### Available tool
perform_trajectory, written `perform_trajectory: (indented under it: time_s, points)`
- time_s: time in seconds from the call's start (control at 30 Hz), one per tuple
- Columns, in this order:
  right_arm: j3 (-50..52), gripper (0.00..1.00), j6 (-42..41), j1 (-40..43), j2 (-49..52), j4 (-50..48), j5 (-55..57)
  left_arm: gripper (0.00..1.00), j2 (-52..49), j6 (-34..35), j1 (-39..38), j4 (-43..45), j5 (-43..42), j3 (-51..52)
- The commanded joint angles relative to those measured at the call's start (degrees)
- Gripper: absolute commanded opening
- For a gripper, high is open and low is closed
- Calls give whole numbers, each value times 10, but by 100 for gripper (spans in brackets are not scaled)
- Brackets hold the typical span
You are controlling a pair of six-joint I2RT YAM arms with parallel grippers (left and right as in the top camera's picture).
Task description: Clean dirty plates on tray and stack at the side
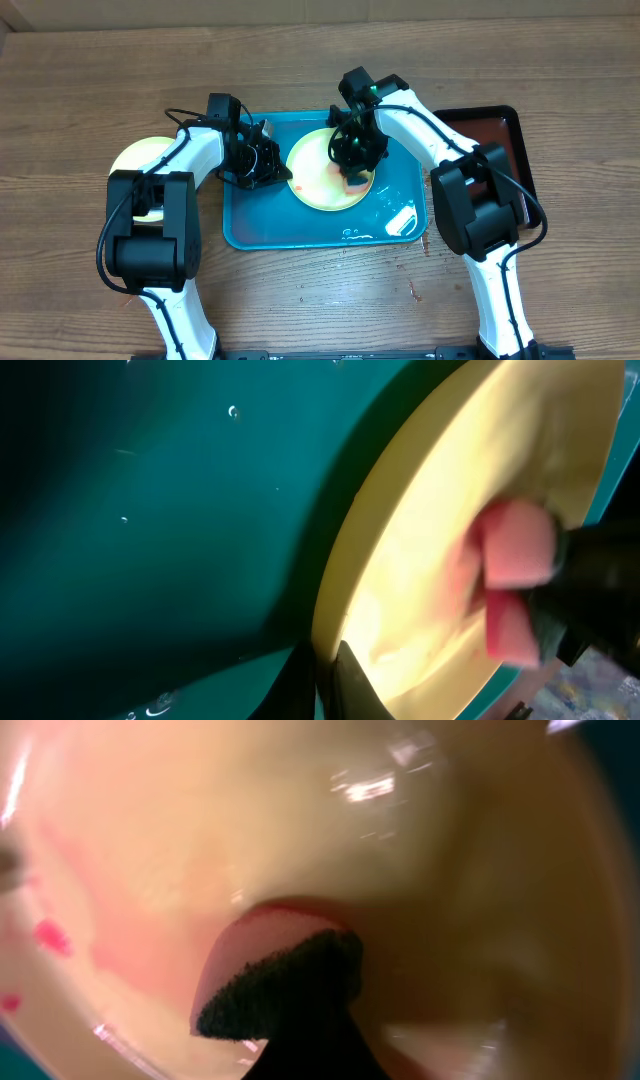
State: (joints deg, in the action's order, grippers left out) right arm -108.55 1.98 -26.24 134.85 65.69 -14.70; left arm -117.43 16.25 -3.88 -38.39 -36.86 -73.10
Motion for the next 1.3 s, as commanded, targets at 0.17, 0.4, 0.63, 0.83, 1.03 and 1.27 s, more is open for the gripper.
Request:
perform_trajectory:
  time_s: [0.17,0.4,0.63,0.83,1.03,1.27]
  points:
    - [-6,4,-97,-5,19,-85,188,4,1,-11,2,-3,15,-1]
    - [1,4,-90,-58,19,-147,59,4,1,-10,2,-3,15,-1]
    - [17,4,-95,-101,19,-156,3,4,1,-11,2,-3,15,-1]
    - [17,4,-112,-103,19,-117,-34,4,1,-10,2,-3,20,-1]
    - [17,4,-110,-81,19,-50,-26,4,1,-10,2,-3,28,-1]
    - [16,4,-114,-37,18,5,82,4,1,-10,2,-4,28,-1]
